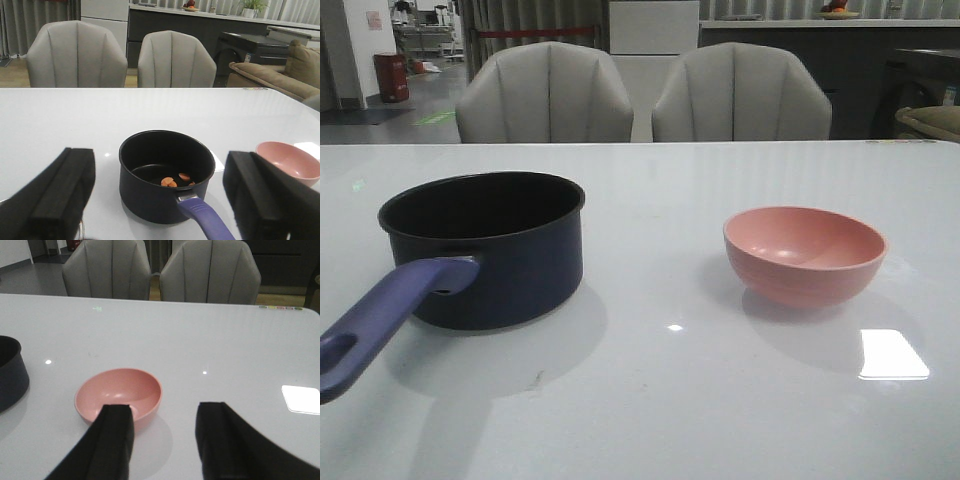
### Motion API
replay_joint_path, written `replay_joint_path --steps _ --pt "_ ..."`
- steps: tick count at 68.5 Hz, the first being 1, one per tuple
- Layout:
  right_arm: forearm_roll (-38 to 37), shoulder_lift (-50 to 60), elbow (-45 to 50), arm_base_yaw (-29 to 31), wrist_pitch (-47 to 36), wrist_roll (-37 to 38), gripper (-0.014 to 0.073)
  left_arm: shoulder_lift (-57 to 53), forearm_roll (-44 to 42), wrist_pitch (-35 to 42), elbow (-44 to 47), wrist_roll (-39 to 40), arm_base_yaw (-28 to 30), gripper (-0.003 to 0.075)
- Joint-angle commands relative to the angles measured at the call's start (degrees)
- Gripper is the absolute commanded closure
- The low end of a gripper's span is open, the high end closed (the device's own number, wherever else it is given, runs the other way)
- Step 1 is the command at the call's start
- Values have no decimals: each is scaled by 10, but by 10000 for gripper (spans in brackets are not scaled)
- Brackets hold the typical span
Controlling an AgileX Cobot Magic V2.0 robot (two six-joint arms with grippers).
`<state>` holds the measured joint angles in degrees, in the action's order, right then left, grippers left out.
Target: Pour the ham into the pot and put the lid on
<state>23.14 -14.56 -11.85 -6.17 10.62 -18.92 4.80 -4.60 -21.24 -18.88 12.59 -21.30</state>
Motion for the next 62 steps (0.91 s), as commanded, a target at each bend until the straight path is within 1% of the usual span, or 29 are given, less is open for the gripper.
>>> replay_joint_path --steps 1,5,9,14,19,27,32,35,40,43,52,62 --pt "8 -1 -3 0 -51 -6 288 7 3 44 -14 1 -4 157" --pt "8 -1 -3 0 -51 -6 393 7 3 44 -14 1 -4 157" --pt "8 -1 -3 0 -50 -6 476 8 3 44 -14 1 -4 157" --pt "9 -1 -3 0 -46 -6 445 8 1 45 -14 1 -4 157" --pt "9 -1 -3 0 -43 -6 447 8 -14 45 -14 1 -4 157" --pt "9 -1 -3 0 -43 -6 447 9 -15 43 -14 1 -4 153" --pt "9 -1 -3 0 -43 -6 447 13 -15 41 -15 1 -4 125" --pt "9 -1 -3 0 -43 -6 447 20 -18 41 -18 1 -3 91" --pt "9 -1 -3 0 -43 -6 447 45 -35 23 -32 2 1 43" --pt "9 -1 -3 0 -42 -6 447 69 -61 7 -45 16 2 25" --pt "9 -1 -3 0 -42 -6 447 150 -128 -26 -98 114 19 29" --pt "9 -1 -3 0 -41 -6 447 252 -135 -57 -155 123 44 29"
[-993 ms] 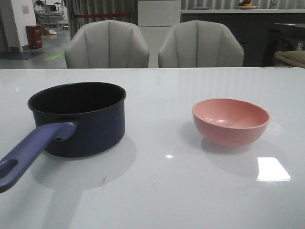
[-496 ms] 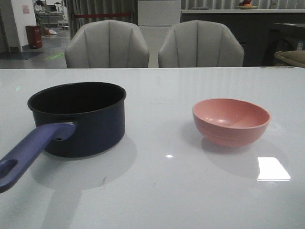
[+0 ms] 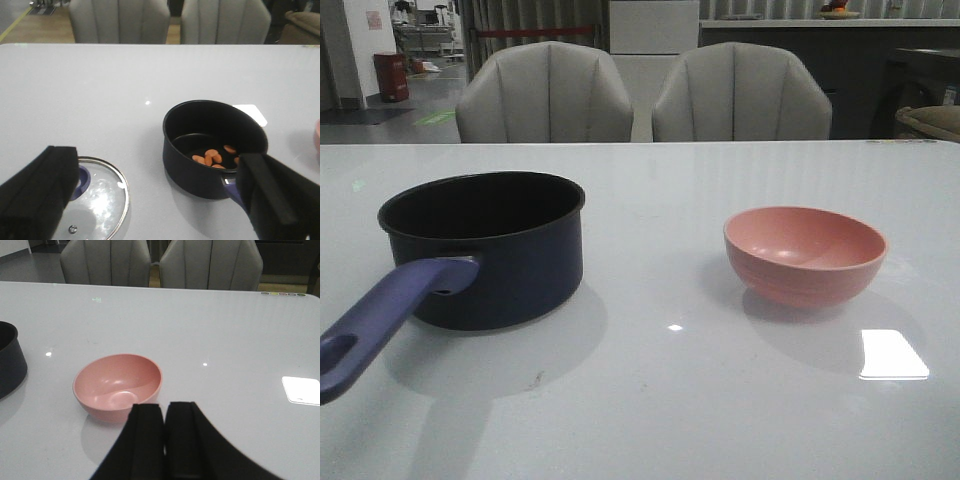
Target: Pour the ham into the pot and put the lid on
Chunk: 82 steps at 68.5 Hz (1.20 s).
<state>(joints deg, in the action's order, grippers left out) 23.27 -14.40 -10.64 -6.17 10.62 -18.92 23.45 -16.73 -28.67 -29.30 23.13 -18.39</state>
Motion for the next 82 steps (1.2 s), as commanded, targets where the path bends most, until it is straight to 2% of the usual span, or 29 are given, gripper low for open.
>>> replay_joint_path --steps 1,33,43,54,57,75,82 --pt "8 -3 -15 0 -41 -6 447 75 -14 14 -58 19 18 29" --pt "8 -3 -15 0 -40 -6 447 392 38 -74 -179 17 179 29" --pt "8 -3 -15 0 -40 -6 447 467 74 -98 -222 -23 206 29" --pt "8 -3 -15 0 -40 -6 447 549 210 -166 -292 -165 231 29" --pt "8 -3 -15 0 -40 -6 447 569 233 -182 -309 -179 238 29" --pt "8 -3 -15 0 -39 -6 447 650 241 -233 -380 -181 296 29" --pt "8 -3 -15 0 -39 -6 447 669 243 -238 -394 -181 300 29"
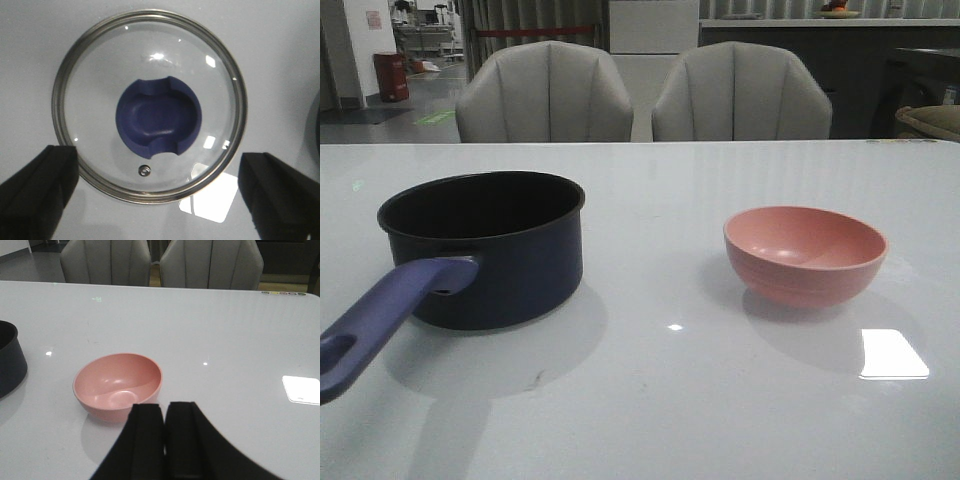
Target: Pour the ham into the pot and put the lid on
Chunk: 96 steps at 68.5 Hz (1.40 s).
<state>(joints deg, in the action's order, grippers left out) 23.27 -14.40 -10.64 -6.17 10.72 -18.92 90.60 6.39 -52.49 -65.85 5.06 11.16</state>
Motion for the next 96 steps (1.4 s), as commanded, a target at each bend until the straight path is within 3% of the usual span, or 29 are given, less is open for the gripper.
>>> replay_joint_path --steps 1,73,81,96 --pt "8 -3 -15 0 -40 -6 447 0 13 -1 -30 -1 5 29" --pt "8 -3 -15 0 -40 -6 447 155 27 -7 -85 -1 5 35" --pt "8 -3 -15 0 -40 -6 447 158 26 -2 -85 -1 5 115" --pt "8 -3 -15 0 -40 -6 447 158 28 13 -85 -1 5 389"
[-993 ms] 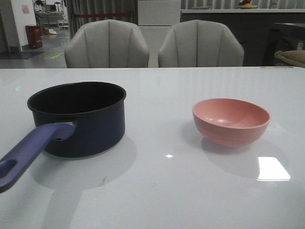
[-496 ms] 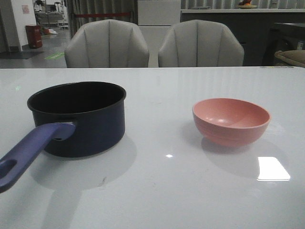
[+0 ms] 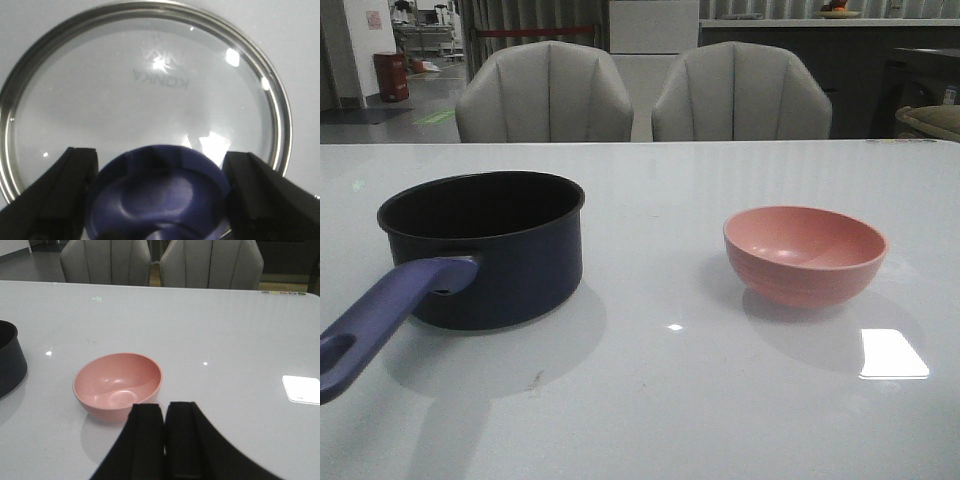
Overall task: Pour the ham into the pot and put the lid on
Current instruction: 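Lift the glass lid and carry it over the saucepan with the left gripper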
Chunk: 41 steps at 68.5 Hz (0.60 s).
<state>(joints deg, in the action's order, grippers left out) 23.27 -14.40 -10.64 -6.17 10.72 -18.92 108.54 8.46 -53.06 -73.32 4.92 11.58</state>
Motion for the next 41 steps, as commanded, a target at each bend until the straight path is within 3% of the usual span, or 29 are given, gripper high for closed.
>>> replay_joint_path --steps 1,12,41 --pt "8 -3 -15 0 -40 -6 447 -21 7 18 -10 1 0 395" --pt "8 -3 -15 0 -40 -6 447 -21 8 18 -10 1 0 482" --pt "8 -3 -15 0 -40 -6 447 -75 12 2 -82 -25 -37 484"
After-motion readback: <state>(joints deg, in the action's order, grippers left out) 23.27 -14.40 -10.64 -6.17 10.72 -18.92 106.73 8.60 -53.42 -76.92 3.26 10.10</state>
